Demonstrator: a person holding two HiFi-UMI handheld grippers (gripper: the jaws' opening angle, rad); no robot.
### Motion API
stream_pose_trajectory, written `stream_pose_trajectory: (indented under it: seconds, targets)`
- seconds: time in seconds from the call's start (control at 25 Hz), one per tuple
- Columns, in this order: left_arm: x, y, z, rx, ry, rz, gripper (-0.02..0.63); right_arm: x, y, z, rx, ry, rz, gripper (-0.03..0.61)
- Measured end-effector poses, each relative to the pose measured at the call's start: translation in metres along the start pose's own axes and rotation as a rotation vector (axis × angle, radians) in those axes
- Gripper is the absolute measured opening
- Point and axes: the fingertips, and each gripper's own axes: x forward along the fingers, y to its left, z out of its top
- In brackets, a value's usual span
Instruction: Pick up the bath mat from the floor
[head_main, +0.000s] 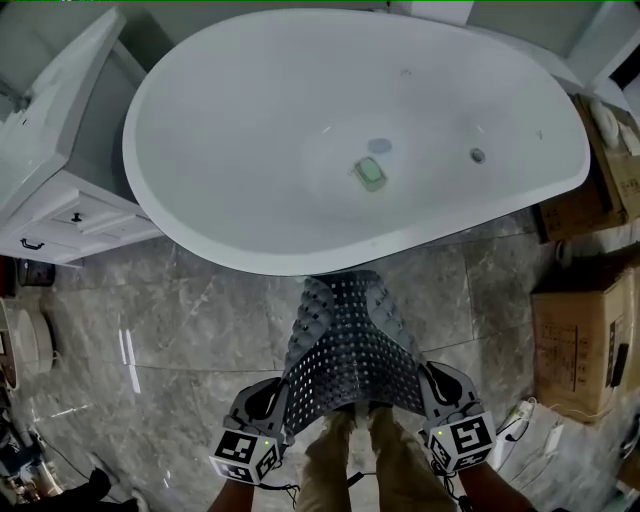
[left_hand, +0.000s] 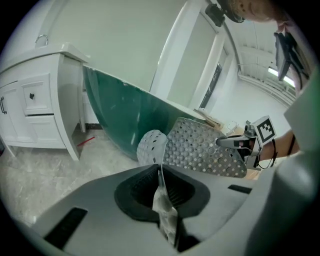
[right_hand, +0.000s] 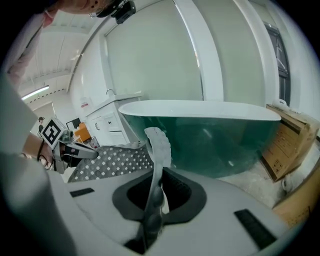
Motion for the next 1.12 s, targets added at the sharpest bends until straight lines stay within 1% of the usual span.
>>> stream_pose_trajectory:
  seconds: [0.32,0.52,0.68,0.84,1.12]
  targets:
    - [-0.056,-0.020,0.040,-0.007,-0.049,0.030,0.040,-0.049,0.014,0.049,-0.007,-0.036,-0.003,0.029]
    - [-0.084,-0.035,0.058,0.001,-0.066,0.025,0.040,-0.077,0.019,0.072,-0.015,-0.052,-0.008,0.029]
    - [-0.113,-0.047,0.072,0.001,-0.079,0.038,0.040,-0.108,0.020,0.090,-0.009,-0.066,-0.019,0.029]
    - [-0.139,-0.058,0.091,-0.012,-0.114,0.057,0.040,-0.136,0.020,0.109,-0.014,-0.082,-0.021,0.029]
    - [-0.173,-0.070,0.121,-0.008,-0.157,0.101,0.040,-0.178,0.010,0.144,-0.025,-0.137,-0.034,0.029]
